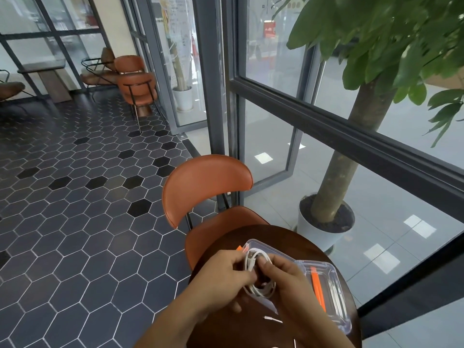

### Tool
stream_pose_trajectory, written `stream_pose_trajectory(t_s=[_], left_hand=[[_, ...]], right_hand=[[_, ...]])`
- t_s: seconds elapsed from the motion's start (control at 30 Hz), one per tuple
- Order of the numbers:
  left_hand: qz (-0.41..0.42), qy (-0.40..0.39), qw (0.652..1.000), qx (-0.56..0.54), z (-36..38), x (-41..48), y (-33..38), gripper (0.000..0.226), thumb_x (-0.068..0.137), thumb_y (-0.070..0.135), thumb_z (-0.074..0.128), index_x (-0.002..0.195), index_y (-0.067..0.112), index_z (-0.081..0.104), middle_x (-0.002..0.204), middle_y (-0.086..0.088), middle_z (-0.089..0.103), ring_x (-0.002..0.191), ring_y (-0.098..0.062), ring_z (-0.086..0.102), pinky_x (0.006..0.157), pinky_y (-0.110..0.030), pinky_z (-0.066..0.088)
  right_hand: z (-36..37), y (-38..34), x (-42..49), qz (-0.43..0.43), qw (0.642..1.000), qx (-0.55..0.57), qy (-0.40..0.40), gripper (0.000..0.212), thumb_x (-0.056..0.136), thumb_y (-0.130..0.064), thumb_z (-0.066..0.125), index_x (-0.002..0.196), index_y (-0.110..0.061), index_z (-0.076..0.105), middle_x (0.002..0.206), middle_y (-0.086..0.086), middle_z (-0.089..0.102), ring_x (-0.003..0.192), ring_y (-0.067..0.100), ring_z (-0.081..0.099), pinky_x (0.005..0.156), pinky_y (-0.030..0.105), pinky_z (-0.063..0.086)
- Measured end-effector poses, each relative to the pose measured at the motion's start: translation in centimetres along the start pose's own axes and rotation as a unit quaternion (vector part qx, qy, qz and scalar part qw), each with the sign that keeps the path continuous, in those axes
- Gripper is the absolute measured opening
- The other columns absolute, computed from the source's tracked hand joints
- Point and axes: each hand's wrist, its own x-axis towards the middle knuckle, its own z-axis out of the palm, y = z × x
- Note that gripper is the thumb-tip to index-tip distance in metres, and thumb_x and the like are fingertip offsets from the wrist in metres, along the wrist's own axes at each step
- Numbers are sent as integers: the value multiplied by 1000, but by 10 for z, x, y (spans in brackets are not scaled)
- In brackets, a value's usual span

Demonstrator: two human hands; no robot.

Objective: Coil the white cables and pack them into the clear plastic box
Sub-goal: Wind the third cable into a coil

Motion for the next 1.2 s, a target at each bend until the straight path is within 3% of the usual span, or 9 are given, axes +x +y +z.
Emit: stream_pose_trajectory(t_s=[0.13,0.23,0.4,0.63,0.8,0.9,1.0,1.1,1.2], left_hand=[[38,63,996,-59,1,-1,-5,13,88,21,75,92,33,74,89,-4,76,79,-27,75,56,-34,59],[60,102,990,-71,3,-1,-10,15,89,16,75,97,29,78,88,-4,78,77,-39,73,60,-41,61],[58,122,983,-126,6,-4,-8,16,93,13,70,92,25,81,79,-5,77,73,-21,75,57,-29,58],[53,127,982,-127,8,-4,-14,22,93,9,69,95,28,80,86,-4,79,81,-24,76,60,-31,60],[57,124,985,-107,9,-3,-13,23,93,7,69,96,27,80,86,-2,79,80,-23,77,60,-31,61],[58,138,983,-108,12,-4,-10,27,92,6,69,87,30,81,82,-2,79,77,-20,77,59,-32,62],[60,157,984,-62,12,-1,-9,29,92,9,70,83,34,81,78,1,78,72,-18,76,58,-33,63],[57,153,986,3,6,1,-10,21,93,15,69,86,31,80,74,1,76,63,-16,74,54,-28,60],[42,149,988,9,5,1,-10,18,93,14,69,85,27,79,75,-3,76,56,-21,74,54,-33,61]], right_hand=[[-3,-4,1,-8,1000,-23,-1,27,85,-20,67,97,2,75,97,39,67,87,37,67,84,46,52],[-5,-6,0,-12,997,-78,1,19,86,-16,66,91,-2,78,82,19,75,74,24,72,66,29,56],[-1,-5,-5,-63,981,-180,47,19,93,-11,66,111,-18,70,92,8,79,88,22,77,72,29,61],[-3,-13,-7,-71,974,-214,40,13,90,-9,69,95,-17,79,82,1,80,75,11,76,61,16,54],[-7,-9,-2,7,999,-49,-21,18,93,-3,60,99,0,77,93,25,75,87,35,74,83,46,60],[-4,2,1,73,990,111,-45,19,89,-8,68,101,5,73,90,23,68,91,35,65,107,75,31],[0,8,2,88,975,185,-85,32,77,-13,81,102,5,71,97,26,64,99,39,60,110,74,25],[0,8,1,95,970,189,-119,29,87,-6,67,112,11,66,111,35,61,103,45,60,105,66,38],[-4,11,5,95,975,170,-110,41,87,-5,68,122,14,58,119,38,57,111,48,52,109,70,27]])
